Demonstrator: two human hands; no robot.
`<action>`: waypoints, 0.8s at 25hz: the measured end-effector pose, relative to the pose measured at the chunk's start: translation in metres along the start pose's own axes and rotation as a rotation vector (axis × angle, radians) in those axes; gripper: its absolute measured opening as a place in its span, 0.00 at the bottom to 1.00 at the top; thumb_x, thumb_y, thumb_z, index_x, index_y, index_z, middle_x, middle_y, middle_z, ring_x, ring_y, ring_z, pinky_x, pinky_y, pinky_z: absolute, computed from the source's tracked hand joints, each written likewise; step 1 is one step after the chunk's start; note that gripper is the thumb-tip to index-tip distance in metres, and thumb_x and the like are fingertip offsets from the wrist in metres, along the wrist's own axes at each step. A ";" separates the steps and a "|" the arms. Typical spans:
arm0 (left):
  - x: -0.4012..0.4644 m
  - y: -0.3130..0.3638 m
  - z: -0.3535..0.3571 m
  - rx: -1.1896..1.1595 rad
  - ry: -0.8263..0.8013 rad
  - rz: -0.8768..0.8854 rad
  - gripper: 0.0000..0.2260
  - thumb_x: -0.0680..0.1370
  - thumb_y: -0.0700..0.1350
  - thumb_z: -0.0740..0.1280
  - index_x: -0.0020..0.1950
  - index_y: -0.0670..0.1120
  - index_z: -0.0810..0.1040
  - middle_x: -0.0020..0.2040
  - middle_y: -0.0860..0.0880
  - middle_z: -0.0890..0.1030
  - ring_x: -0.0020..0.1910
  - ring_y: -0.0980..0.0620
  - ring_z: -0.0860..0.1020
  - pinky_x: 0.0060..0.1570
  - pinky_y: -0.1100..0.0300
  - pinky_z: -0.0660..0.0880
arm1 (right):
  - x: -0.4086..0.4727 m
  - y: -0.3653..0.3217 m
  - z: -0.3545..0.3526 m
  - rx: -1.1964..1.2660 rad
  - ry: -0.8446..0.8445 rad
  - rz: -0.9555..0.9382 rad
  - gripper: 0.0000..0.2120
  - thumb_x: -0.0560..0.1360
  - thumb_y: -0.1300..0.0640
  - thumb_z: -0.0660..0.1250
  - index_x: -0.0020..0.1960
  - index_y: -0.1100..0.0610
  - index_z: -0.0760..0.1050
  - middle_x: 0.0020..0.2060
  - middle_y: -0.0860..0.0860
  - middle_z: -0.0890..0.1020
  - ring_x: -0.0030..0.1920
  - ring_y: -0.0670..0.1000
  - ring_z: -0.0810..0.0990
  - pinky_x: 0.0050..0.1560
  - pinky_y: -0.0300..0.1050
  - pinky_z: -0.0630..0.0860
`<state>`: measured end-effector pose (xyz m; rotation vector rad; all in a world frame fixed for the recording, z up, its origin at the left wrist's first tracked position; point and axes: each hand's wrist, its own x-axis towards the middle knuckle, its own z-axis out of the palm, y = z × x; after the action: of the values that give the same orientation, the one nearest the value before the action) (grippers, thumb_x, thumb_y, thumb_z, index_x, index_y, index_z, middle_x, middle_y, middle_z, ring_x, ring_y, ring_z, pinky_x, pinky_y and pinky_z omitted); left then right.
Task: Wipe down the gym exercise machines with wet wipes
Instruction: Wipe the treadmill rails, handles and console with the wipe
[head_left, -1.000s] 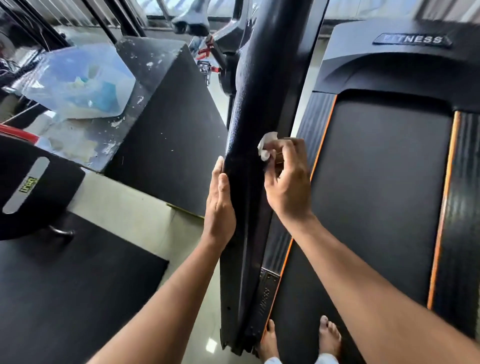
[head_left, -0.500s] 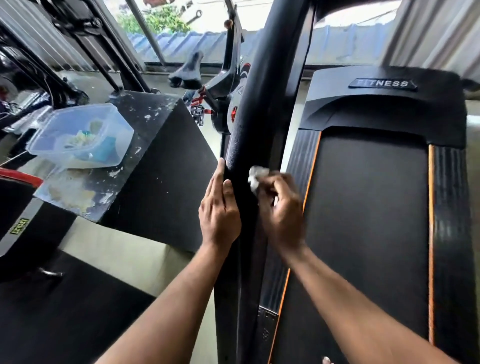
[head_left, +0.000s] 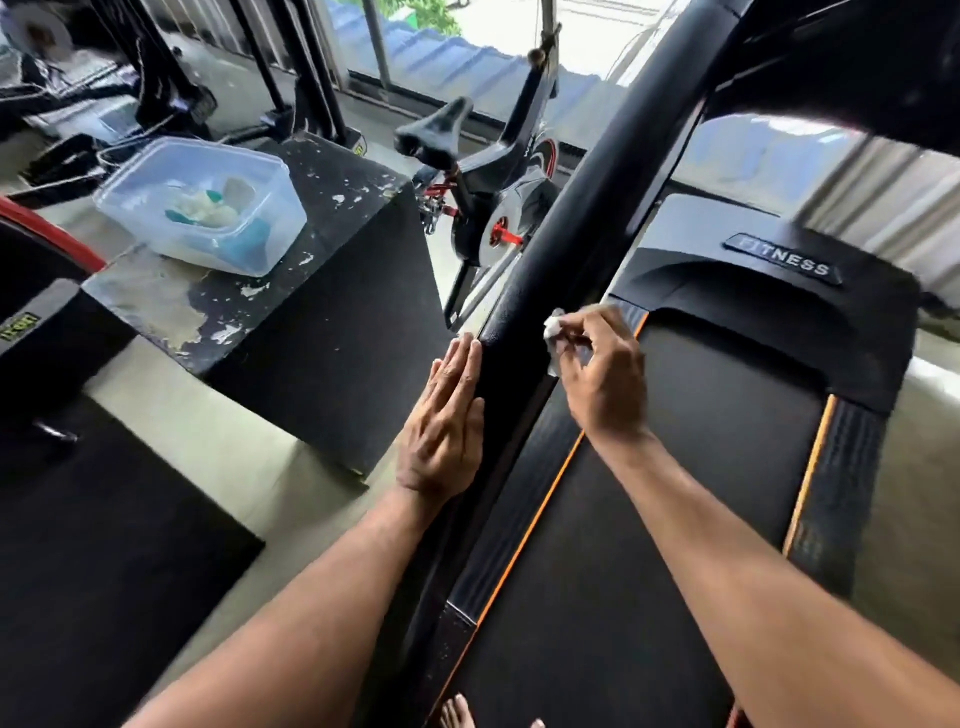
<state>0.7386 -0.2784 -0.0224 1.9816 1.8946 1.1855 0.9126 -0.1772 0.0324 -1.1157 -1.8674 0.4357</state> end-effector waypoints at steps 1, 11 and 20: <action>-0.008 -0.002 0.000 0.001 0.010 0.002 0.24 0.85 0.40 0.58 0.81 0.35 0.62 0.83 0.39 0.60 0.83 0.42 0.59 0.81 0.42 0.58 | 0.023 -0.001 -0.006 -0.053 -0.009 -0.054 0.04 0.77 0.66 0.70 0.48 0.60 0.81 0.47 0.55 0.79 0.47 0.50 0.79 0.55 0.41 0.77; -0.103 -0.019 0.021 0.006 0.088 -0.315 0.28 0.87 0.54 0.49 0.83 0.37 0.57 0.83 0.39 0.57 0.83 0.42 0.56 0.80 0.40 0.57 | 0.002 -0.053 0.043 -0.564 -0.611 -0.634 0.04 0.76 0.62 0.67 0.49 0.57 0.80 0.50 0.56 0.78 0.52 0.60 0.76 0.51 0.57 0.72; -0.130 -0.039 0.022 0.055 0.017 -0.251 0.29 0.88 0.54 0.49 0.83 0.36 0.55 0.83 0.38 0.57 0.83 0.39 0.57 0.79 0.38 0.58 | 0.064 -0.020 0.026 -0.499 -0.686 -0.753 0.10 0.79 0.63 0.64 0.56 0.57 0.81 0.54 0.54 0.84 0.60 0.55 0.82 0.75 0.56 0.65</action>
<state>0.7362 -0.3791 -0.1159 1.6992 2.1291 1.0946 0.8676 -0.1311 0.0644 -0.4742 -2.9267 -0.1251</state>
